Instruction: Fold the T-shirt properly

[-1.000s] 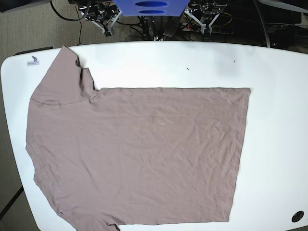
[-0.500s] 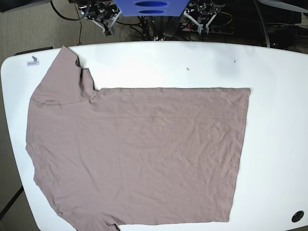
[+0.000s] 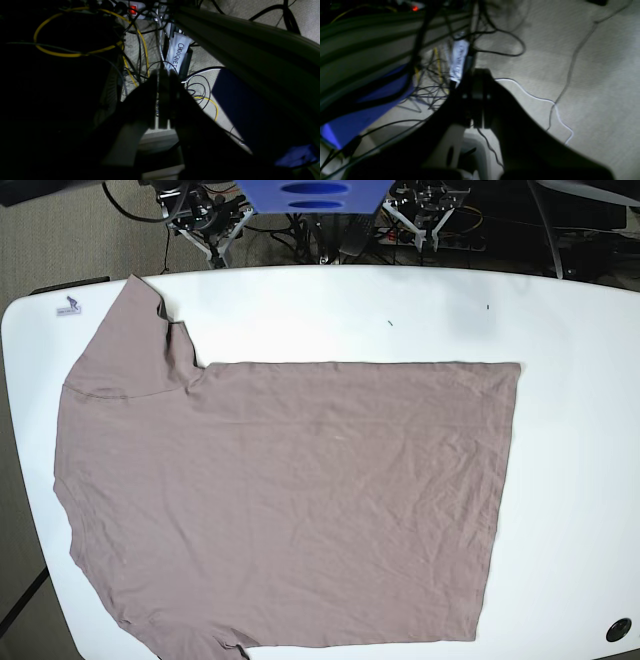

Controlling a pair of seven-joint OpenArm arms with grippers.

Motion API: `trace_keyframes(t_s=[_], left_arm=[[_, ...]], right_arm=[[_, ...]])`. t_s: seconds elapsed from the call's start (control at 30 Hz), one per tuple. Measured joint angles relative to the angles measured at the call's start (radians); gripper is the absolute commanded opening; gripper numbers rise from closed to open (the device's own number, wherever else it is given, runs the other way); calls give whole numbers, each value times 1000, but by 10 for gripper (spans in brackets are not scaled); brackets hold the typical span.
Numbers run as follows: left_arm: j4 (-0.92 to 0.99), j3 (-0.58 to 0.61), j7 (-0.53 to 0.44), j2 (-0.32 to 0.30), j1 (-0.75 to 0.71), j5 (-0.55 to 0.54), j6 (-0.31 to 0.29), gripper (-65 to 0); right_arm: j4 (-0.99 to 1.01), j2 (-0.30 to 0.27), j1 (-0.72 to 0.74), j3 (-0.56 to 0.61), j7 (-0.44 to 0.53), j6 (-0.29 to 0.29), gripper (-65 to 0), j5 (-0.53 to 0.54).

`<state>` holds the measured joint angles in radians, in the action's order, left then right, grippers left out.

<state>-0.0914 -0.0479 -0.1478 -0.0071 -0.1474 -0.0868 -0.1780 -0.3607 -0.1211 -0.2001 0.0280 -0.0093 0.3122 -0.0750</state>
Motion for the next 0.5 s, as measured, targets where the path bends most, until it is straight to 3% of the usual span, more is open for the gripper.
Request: trace_keyframes(t_s=[0.5], left_arm=[[-9,-8,1,-4,-18,8,14,-644]], right_arm=[[84,2,16,44,2,-1,-650,-4]])
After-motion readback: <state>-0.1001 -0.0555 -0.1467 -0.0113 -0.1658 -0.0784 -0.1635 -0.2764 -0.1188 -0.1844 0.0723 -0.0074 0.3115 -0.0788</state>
